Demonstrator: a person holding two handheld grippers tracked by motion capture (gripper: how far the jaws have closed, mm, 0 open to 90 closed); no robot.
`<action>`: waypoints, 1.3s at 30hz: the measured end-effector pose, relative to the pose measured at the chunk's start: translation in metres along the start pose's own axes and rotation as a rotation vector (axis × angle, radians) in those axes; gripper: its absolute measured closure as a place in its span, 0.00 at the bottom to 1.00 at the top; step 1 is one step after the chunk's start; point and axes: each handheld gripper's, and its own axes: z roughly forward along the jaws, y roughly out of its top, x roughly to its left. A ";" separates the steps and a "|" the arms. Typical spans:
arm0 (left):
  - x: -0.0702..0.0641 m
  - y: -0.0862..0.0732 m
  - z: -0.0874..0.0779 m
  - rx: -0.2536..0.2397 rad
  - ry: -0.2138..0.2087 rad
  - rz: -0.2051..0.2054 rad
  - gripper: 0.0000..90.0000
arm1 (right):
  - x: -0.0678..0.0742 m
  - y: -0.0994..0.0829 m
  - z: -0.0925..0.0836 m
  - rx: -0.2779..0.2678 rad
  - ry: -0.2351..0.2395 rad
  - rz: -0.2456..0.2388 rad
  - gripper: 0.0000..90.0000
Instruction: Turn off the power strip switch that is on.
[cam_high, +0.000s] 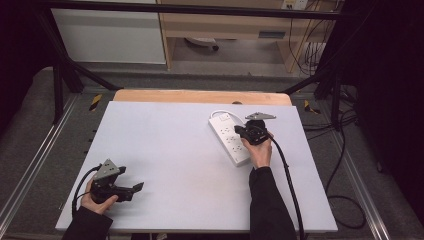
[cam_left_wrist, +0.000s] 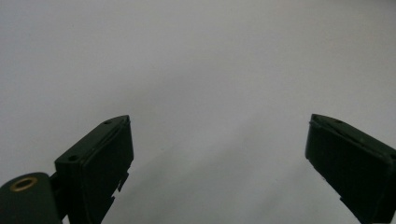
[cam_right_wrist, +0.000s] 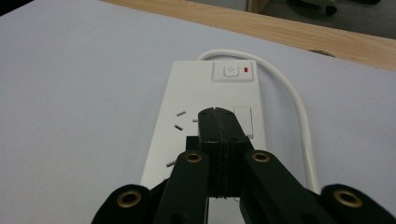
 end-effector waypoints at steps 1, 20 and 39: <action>0.000 0.000 0.000 0.000 0.000 0.000 0.08 | -0.001 0.000 0.001 0.002 -0.002 0.002 1.00; 0.001 0.000 -0.001 0.000 0.002 -0.001 0.08 | -0.002 0.005 0.016 0.016 -0.013 -0.008 1.00; 0.001 0.000 -0.001 -0.002 0.003 0.001 0.08 | -0.005 0.007 0.029 0.035 -0.030 -0.009 1.00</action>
